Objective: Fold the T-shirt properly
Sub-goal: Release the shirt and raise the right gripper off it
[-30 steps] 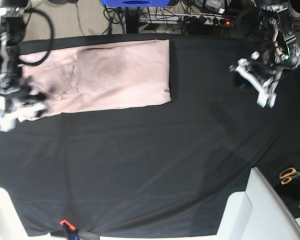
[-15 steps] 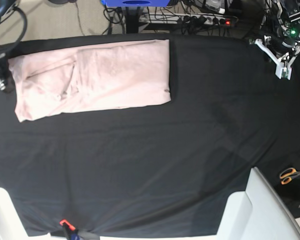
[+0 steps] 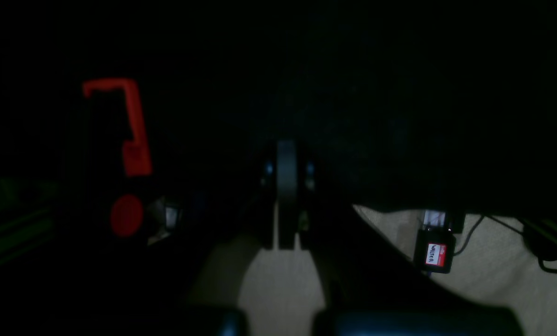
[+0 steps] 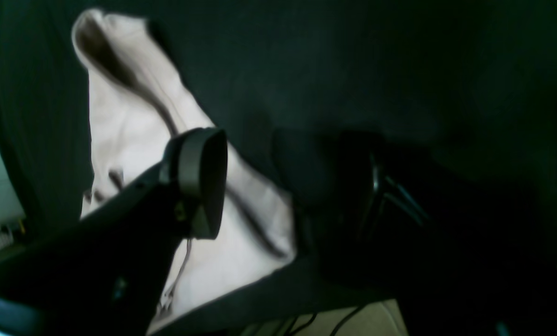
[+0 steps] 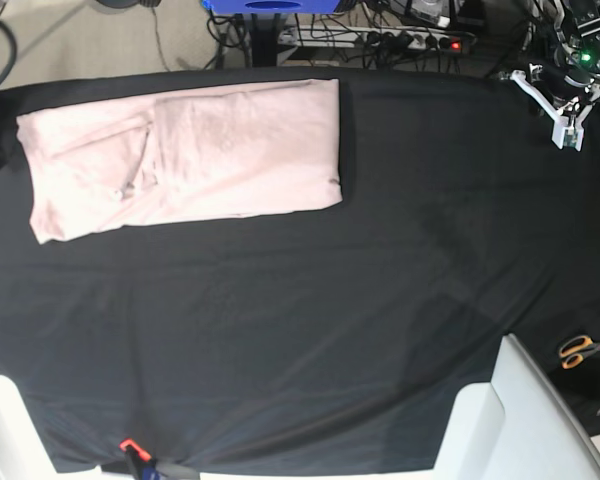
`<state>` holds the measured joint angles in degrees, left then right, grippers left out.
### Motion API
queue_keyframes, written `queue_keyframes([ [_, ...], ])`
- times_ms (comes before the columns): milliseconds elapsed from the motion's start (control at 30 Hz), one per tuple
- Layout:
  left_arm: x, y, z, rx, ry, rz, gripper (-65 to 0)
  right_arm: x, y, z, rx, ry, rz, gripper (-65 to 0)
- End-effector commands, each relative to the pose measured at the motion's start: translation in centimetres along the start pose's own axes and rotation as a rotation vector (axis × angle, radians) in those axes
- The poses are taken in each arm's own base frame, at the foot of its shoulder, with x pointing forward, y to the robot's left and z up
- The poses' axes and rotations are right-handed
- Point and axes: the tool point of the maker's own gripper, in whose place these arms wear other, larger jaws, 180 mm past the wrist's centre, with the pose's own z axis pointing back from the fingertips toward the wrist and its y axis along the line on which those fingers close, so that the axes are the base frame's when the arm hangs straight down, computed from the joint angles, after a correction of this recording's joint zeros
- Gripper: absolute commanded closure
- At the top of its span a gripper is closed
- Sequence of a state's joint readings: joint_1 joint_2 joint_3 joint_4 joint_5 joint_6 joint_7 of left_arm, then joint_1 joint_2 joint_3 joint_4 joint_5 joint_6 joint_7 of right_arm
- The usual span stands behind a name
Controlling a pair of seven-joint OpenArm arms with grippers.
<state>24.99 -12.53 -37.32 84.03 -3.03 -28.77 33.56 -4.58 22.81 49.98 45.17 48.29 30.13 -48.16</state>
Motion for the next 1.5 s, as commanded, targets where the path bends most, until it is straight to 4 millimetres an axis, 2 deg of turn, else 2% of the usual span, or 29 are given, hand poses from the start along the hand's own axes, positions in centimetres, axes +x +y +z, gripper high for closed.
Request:
queue_keyframes([
  [0, 1.2, 0.7, 0.4, 0.014, -0.042, -0.008, 0.0, 1.2, 0.3, 0.2, 0.013, -0.013, 0.02, -35.9],
  [167, 1.1, 0.6, 0.4, 0.01, -0.041, -0.008, 0.0, -1.0, 3.7, -2.6, 0.087, 0.132, 0.182, -36.0],
  [300, 0.5, 0.5, 0.5, 0.007, -0.025, -0.014, 0.0, -2.9, 5.6, -3.5, 0.144, 0.215, 0.296, -36.0],
  [600, -0.2, 0.4, 0.6, 0.005, -0.01, -0.017, 0.0, -5.3, 5.0, -3.2, 0.122, 0.349, 0.319, -36.0],
  [867, -0.3, 0.4, 0.6, 0.004, -0.009, -0.016, 0.0, -8.6, 5.8, -4.2, 0.135, 0.453, 0.386, -35.9],
  [1033, -0.5, 0.4, 0.6, 0.003, -0.004, -0.017, 0.0, -8.9, 6.2, -4.4, 0.146, 0.449, 0.376, -35.3],
  [1100, -0.5, 0.4, 0.6, 0.003, -0.004, -0.017, 0.0, -9.4, 6.4, -4.6, 0.155, 0.452, 0.37, -30.9],
  [1133, -0.5, 0.4, 0.6, 0.003, -0.004, -0.017, 0.0, -9.5, 6.4, -4.6, 0.153, 0.455, 0.372, -26.0],
  [1233, -0.6, 0.3, 0.6, 0.003, -0.004, -0.015, 0.0, -9.7, 6.6, -4.7, 0.161, 0.455, 0.368, -3.8],
  [1267, -0.6, 0.3, 0.6, 0.003, -0.004, -0.015, 0.0, -9.6, 6.7, -4.8, 0.162, 0.453, 0.368, 0.0],
  [1333, -0.6, 0.3, 0.6, 0.003, -0.004, -0.015, 0.0, -9.5, 6.8, -4.8, 0.163, 0.45, 0.37, -2.0],
  [1467, -0.6, 0.3, 0.6, 0.003, -0.004, -0.015, 0.0, -8.3, 7.6, -5.1, 0.167, 0.43, 0.384, -0.2],
])
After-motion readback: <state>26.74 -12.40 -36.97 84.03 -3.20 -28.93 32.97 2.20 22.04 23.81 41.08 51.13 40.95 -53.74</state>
